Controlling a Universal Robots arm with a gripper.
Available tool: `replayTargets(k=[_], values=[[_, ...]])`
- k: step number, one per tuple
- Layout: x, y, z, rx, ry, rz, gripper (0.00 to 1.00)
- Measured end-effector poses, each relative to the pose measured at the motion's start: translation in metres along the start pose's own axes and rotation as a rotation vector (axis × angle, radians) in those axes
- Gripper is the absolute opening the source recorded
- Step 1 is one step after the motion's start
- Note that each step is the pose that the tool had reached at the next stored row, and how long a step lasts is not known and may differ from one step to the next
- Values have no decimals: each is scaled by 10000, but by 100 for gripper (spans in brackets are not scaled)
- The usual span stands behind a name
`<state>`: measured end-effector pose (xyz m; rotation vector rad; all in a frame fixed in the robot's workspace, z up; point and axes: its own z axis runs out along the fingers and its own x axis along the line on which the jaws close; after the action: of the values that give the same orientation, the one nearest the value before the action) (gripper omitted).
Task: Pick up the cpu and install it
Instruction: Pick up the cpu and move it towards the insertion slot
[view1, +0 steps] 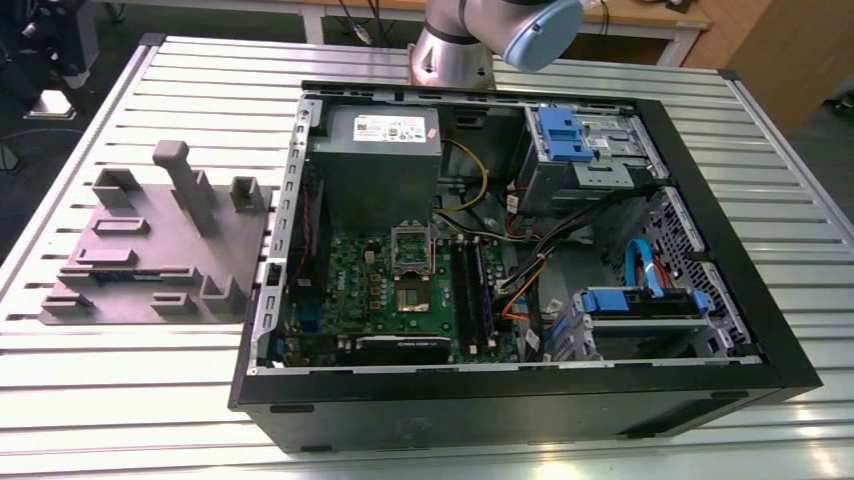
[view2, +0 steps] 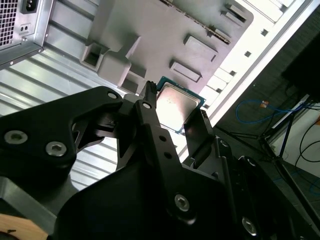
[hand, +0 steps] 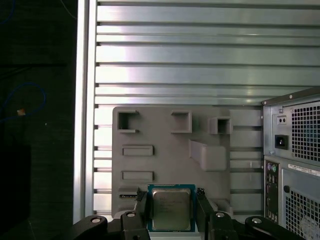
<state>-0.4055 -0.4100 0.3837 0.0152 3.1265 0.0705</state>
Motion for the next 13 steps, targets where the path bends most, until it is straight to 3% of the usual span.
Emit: replayTargets(k=[13], values=[[-46,0,2,0,0,0,47]])
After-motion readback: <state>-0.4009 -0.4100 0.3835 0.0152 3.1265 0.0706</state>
